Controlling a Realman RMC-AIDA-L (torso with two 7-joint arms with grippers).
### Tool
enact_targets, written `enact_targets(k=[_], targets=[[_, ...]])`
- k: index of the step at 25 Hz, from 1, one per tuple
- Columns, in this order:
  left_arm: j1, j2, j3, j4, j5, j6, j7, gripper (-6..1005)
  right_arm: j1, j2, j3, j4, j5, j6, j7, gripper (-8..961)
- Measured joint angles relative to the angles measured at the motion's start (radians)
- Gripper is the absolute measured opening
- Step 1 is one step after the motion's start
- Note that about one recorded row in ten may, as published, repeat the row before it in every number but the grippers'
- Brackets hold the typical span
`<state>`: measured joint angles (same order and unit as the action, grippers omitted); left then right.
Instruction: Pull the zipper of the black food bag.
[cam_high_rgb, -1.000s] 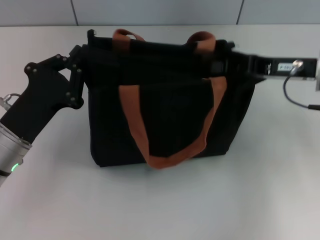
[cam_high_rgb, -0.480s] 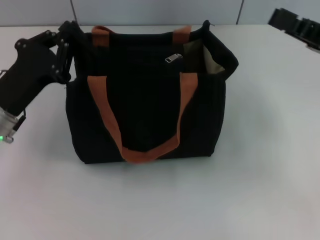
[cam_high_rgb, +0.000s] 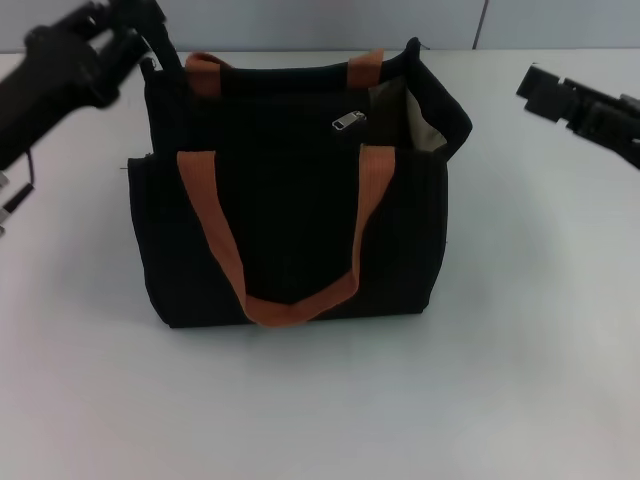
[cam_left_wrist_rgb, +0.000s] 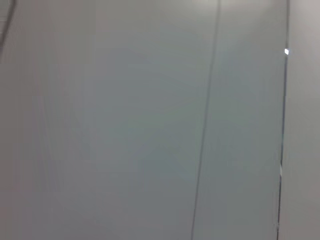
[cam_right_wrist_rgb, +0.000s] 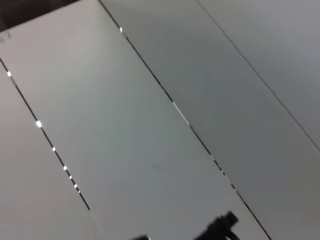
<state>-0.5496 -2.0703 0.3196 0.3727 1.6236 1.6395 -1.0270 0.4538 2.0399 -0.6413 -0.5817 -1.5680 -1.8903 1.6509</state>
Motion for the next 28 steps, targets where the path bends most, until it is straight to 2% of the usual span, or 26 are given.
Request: enact_targets(k=[8,10,11,15,16,17,18,19,20,22,24,25,27,28], targets=[[0.04,0.006,-0.001,0.135,-0.15,0.064,-0.141,441,0.014,0.004,-0.001,0.016,-0.035,0.001,-0.099,489],[0.071,0.01,-0.002,0.182,-0.229,0.118,-0.163,533,0.013,0.016,-0.014,0.017,-0.036,-0.015,-0.249,491],[0.071,0.01,-0.002,0.182,-0.229,0.118,-0.163,563,0.013,0.016,-0.014,0.017,-0.036,-0.015,-0.249,492],[0.115,0.015,-0.002,0.218,-0.337,0.16,-0.193,682,0.011,0.04,-0.057,0.04,-0.037,-0.011,-0.467,496],[0.145,0.026,0.0,0.224,-0.385,0.183,-0.216,712,0.011,0.04,-0.057,0.04,-0.037,-0.011,-0.467,496],[0.145,0.026,0.0,0.224,-0.385,0.183,-0.216,712,0.014,0.041,-0.072,0.049,-0.037,-0.007,-0.488,497],[0.177,0.036,0.018,0.216,-0.382,0.222,-0.237,712,0.02,0.041,-0.13,0.056,-0.037,0.001,-0.53,498],[0.177,0.036,0.018,0.216,-0.382,0.222,-0.237,712,0.02,0.041,-0.13,0.056,-0.037,0.001,-0.53,499],[0.201,0.038,0.064,0.213,-0.326,0.246,-0.238,712,0.021,0.041,-0.185,0.055,-0.037,0.016,-0.58,500],[0.213,0.039,0.099,0.214,-0.292,0.256,-0.233,712,0.022,0.041,-0.211,0.056,-0.038,0.029,-0.619,502],[0.235,0.041,0.191,0.222,-0.201,0.297,-0.199,712,0.021,0.041,-0.246,0.062,-0.038,0.05,-0.694,503],[0.255,0.044,0.278,0.23,-0.12,0.348,-0.156,712,0.019,0.041,-0.289,0.067,-0.039,0.06,-0.744,504],[0.278,0.047,0.363,0.236,-0.057,0.368,-0.123,712,0.018,0.041,-0.329,0.068,-0.049,0.072,-0.758,506],[0.278,0.047,0.363,0.236,-0.057,0.368,-0.123,712,0.016,0.041,-0.344,0.068,-0.064,0.079,-0.76,534]])
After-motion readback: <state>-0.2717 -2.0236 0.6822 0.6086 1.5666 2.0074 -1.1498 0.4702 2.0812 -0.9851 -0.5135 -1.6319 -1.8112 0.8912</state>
